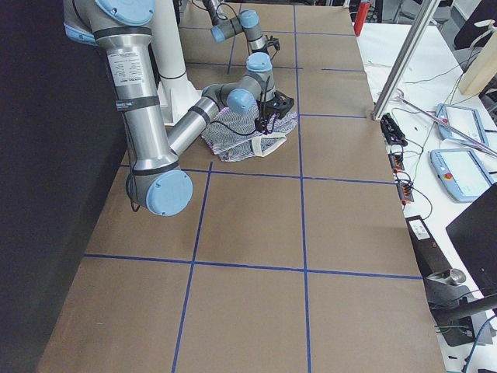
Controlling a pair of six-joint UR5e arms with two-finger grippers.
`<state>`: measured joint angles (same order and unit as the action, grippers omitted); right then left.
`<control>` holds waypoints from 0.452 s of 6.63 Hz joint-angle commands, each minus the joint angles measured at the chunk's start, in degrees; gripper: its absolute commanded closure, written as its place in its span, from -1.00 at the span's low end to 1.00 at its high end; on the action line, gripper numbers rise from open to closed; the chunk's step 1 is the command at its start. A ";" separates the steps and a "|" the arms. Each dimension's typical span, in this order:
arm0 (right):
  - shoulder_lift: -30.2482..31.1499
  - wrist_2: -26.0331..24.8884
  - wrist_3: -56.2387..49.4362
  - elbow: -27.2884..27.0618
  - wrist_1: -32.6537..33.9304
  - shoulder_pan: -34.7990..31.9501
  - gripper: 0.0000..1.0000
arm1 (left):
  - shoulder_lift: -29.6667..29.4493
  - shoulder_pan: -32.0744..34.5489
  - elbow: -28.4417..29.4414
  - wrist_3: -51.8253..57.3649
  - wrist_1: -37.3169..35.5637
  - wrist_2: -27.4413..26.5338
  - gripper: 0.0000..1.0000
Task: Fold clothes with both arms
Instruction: 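Push the shirt's side with the left gripper to straighten it square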
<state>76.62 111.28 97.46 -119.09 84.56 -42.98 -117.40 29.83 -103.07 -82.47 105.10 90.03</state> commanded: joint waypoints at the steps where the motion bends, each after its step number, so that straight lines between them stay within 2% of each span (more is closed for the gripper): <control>1: -0.06 -0.09 0.01 0.00 -0.01 0.09 -1.00 | -10.25 10.39 17.70 6.60 8.74 0.32 1.00; 3: -0.06 -0.10 0.28 0.09 -0.01 0.18 -1.00 | -19.15 14.28 41.69 8.72 24.72 0.15 1.00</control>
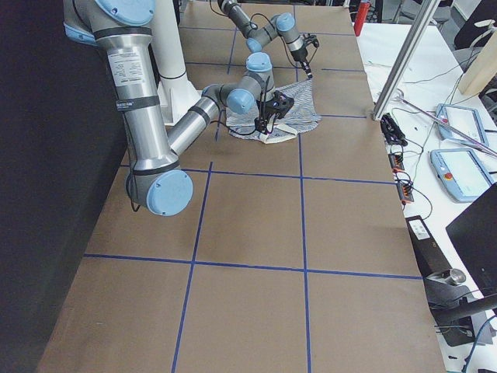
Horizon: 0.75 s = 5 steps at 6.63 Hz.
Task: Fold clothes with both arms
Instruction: 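Push the shirt's side with the left gripper to straighten it square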
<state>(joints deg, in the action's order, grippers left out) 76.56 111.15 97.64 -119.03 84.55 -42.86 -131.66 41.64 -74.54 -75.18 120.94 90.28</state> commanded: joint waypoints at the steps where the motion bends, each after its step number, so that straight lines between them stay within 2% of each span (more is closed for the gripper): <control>1: -1.75 0.03 0.00 0.98 0.00 0.05 -1.00 | -5.36 4.83 19.03 5.01 14.53 -0.19 1.00; 2: -3.94 -0.06 0.00 2.21 0.00 0.14 -1.00 | -5.37 5.29 19.17 5.13 15.02 -0.19 0.41; 3: -6.40 -2.15 0.00 2.66 0.00 1.45 -1.00 | -5.37 5.46 17.35 4.78 15.11 0.16 0.07; 4: -9.38 -4.87 0.00 5.27 0.09 4.68 -1.00 | -3.71 6.16 12.19 4.78 14.85 0.77 0.05; 5: -13.85 -8.03 -0.26 9.13 0.17 7.67 -1.00 | 1.87 7.39 4.22 4.87 14.41 7.39 0.05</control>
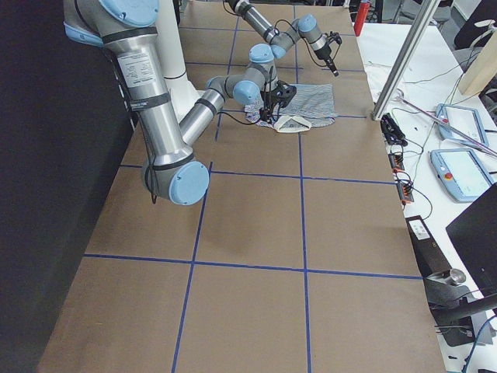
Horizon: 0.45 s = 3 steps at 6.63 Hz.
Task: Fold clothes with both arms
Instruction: 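Move the right gripper onto the collar while the left gripper withdraws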
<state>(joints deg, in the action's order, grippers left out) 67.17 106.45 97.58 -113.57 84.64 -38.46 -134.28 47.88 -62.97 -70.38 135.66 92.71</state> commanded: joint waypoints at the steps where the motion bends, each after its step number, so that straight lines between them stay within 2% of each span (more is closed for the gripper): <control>1: -7.90 -4.05 -0.37 7.02 0.18 5.65 -1.00 | 15.17 2.12 -20.91 0.15 -0.40 10.07 0.06; 2: -10.37 -4.14 -1.94 8.70 0.44 6.89 -1.00 | 20.49 2.30 -28.18 0.15 -0.48 11.17 0.06; 3: -13.96 -4.06 -6.91 12.98 0.53 9.08 -1.00 | 23.07 2.30 -31.47 0.15 -1.27 11.26 0.06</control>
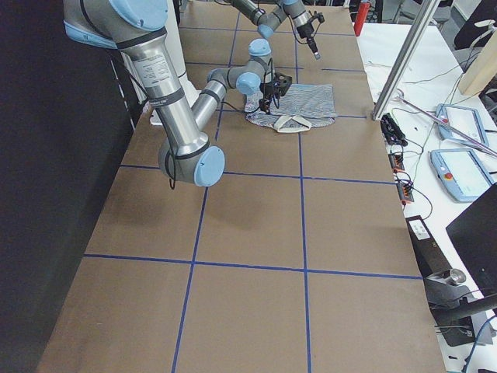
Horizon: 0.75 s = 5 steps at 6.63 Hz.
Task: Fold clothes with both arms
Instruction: 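Move the right gripper onto the collar while the left gripper withdraws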
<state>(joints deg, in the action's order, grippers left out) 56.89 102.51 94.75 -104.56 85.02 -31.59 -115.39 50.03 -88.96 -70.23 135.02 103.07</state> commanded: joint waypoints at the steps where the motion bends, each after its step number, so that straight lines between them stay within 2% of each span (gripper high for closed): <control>1: -7.03 0.06 -6.92 8.28 0.49 4.32 -1.00 | 4.12 0.06 -5.53 -0.16 -0.89 1.08 0.06; 3: -8.98 -0.02 -11.86 11.46 1.62 7.85 -1.00 | 4.21 0.06 -5.44 -0.17 -0.98 1.08 0.06; 4: -12.04 -0.20 -16.13 13.92 6.16 9.34 -1.00 | 4.21 0.06 -5.44 -0.25 -0.98 1.08 0.06; 5: -12.16 -2.29 -17.92 14.29 7.16 11.00 -1.00 | 4.21 0.06 -5.52 -1.12 -0.98 1.08 0.06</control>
<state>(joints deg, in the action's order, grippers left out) 45.88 101.88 79.69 -91.51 90.02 -22.47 -111.20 50.10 -94.41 -70.66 134.04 104.15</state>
